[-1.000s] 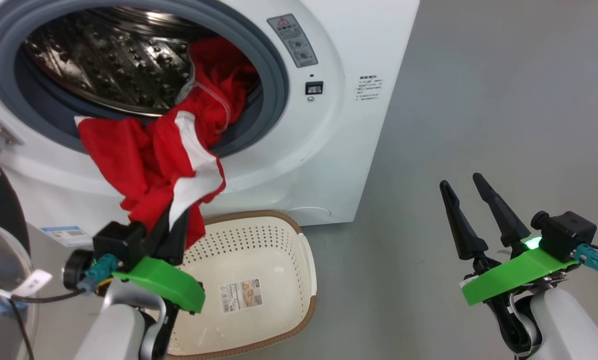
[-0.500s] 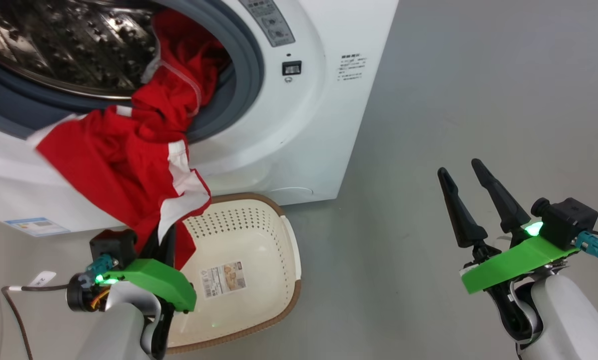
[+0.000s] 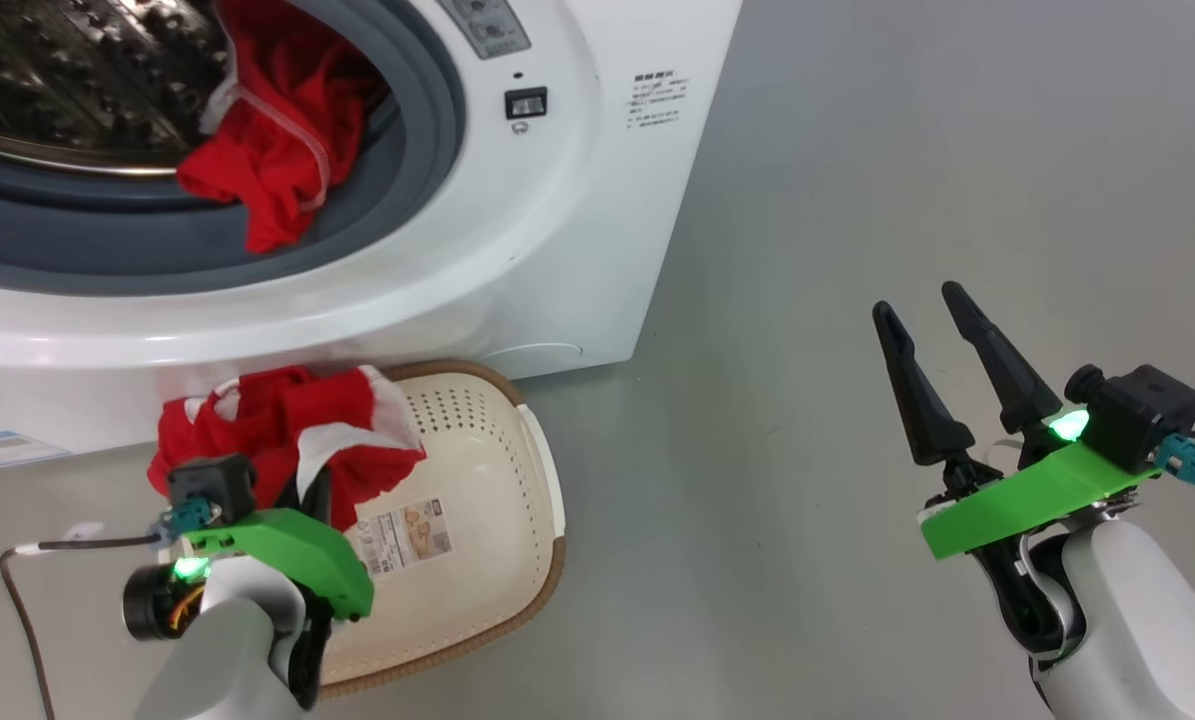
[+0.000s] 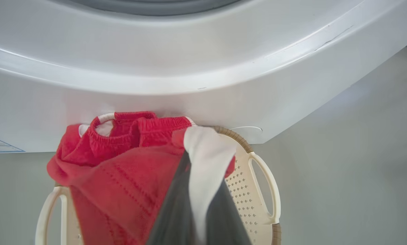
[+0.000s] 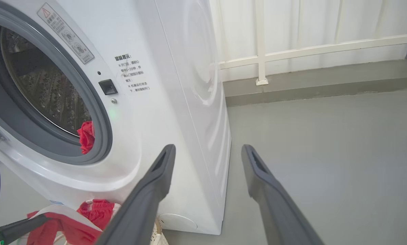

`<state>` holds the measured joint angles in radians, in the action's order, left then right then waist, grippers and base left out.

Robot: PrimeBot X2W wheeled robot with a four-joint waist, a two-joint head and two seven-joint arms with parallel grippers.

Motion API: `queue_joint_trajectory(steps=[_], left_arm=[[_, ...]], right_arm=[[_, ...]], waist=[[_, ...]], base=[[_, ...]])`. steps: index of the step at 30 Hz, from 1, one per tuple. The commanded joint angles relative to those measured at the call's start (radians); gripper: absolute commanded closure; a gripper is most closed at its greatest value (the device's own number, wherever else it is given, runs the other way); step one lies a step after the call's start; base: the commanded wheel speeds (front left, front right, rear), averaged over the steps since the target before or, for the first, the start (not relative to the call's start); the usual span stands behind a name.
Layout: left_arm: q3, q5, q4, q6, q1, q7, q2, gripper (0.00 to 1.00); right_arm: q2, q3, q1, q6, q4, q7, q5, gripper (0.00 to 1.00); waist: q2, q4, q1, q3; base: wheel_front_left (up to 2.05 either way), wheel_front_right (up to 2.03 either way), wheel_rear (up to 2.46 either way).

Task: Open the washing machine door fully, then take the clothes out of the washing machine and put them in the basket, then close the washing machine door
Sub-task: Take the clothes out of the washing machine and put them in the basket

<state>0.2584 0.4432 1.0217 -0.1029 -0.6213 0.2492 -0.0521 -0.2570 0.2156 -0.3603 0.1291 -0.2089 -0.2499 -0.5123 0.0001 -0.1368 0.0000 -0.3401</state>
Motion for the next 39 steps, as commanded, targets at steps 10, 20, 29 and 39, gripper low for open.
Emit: queue_joint_trajectory(steps=[10,20,29,39], left_arm=[[-0.015,-0.007,0.150,-0.023,-0.082,0.012,-0.016,0.00],[-0.007,-0.006,0.149,-0.027,-0.059,0.013,-0.016,0.00],[0.038,-0.010,0.052,-0.028,0.006,0.013,-0.033,0.00],[0.016,-0.010,-0.095,-0.028,0.081,0.013,-0.061,0.00]], right_arm=[[-0.007,0.030,-0.037,0.002,0.027,-0.012,-0.011,0.00],[0.006,0.029,-0.023,0.002,0.014,-0.012,-0.007,0.00],[0.010,0.035,-0.005,0.002,0.000,-0.012,-0.012,0.00],[0.015,0.026,0.021,0.002,-0.012,-0.012,-0.016,0.00]], waist=[[-0.0001,-0.034,0.0000,-0.064],[-0.0001,-0.025,0.0000,-0.028],[-0.0001,0.013,0.0000,0.029],[-0.0001,0.056,0.0000,0.080]], base=[[0.00,0.00,0.00],[0.00,0.00,0.00],[0.00,0.00,0.00],[0.00,0.00,0.00]])
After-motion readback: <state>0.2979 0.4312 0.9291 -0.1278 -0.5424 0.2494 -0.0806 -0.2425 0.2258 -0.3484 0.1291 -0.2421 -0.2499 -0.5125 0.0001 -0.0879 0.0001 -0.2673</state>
